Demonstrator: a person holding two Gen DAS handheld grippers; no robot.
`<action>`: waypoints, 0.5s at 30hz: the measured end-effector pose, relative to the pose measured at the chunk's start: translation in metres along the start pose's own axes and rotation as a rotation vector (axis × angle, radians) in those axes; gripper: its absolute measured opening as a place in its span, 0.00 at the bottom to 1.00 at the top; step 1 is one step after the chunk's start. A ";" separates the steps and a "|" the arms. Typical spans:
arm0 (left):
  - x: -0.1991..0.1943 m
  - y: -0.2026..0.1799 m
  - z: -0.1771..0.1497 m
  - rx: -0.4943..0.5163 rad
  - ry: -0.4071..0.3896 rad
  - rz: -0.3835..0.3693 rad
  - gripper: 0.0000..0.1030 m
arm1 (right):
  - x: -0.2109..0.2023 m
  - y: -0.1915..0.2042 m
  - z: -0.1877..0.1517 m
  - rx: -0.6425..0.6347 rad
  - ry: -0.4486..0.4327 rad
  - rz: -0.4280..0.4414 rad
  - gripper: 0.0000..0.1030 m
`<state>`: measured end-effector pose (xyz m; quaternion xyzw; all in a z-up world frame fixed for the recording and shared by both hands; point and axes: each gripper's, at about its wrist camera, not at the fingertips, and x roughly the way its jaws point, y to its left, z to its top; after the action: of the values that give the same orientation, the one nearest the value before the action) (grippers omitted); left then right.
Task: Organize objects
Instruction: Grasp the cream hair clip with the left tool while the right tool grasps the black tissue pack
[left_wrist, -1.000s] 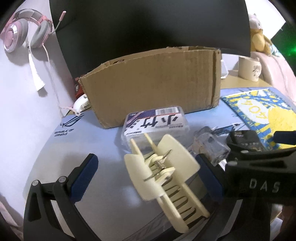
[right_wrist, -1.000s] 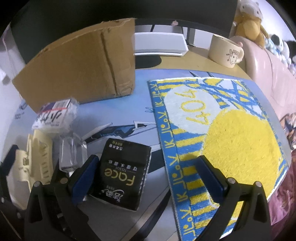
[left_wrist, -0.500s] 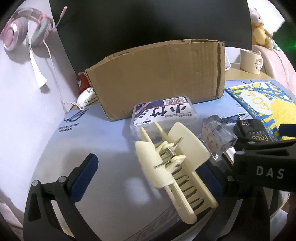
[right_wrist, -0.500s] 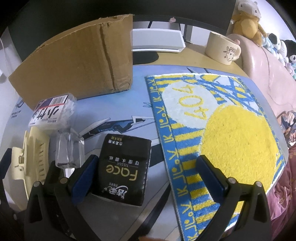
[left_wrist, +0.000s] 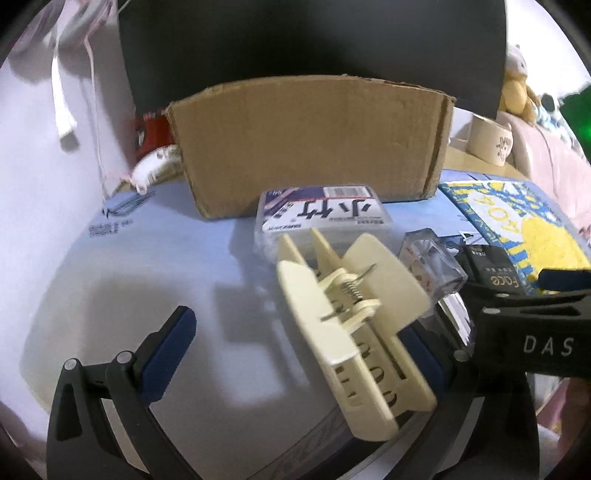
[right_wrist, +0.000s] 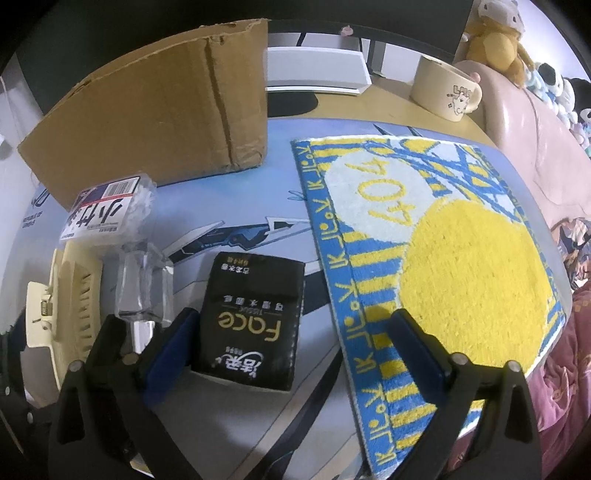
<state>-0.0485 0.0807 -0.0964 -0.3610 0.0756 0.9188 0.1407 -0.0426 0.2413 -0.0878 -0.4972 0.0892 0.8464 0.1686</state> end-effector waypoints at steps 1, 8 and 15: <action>0.001 0.003 0.000 -0.014 0.008 -0.009 1.00 | -0.001 0.001 0.000 -0.001 -0.001 0.001 0.95; -0.004 -0.001 -0.002 0.011 -0.017 -0.046 0.68 | -0.005 -0.002 0.001 0.010 -0.003 0.011 0.82; -0.008 0.000 0.000 0.000 -0.044 -0.072 0.29 | -0.012 0.000 0.000 -0.004 -0.016 0.072 0.51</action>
<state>-0.0424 0.0792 -0.0910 -0.3430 0.0594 0.9210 0.1751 -0.0374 0.2393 -0.0775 -0.4873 0.1042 0.8560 0.1377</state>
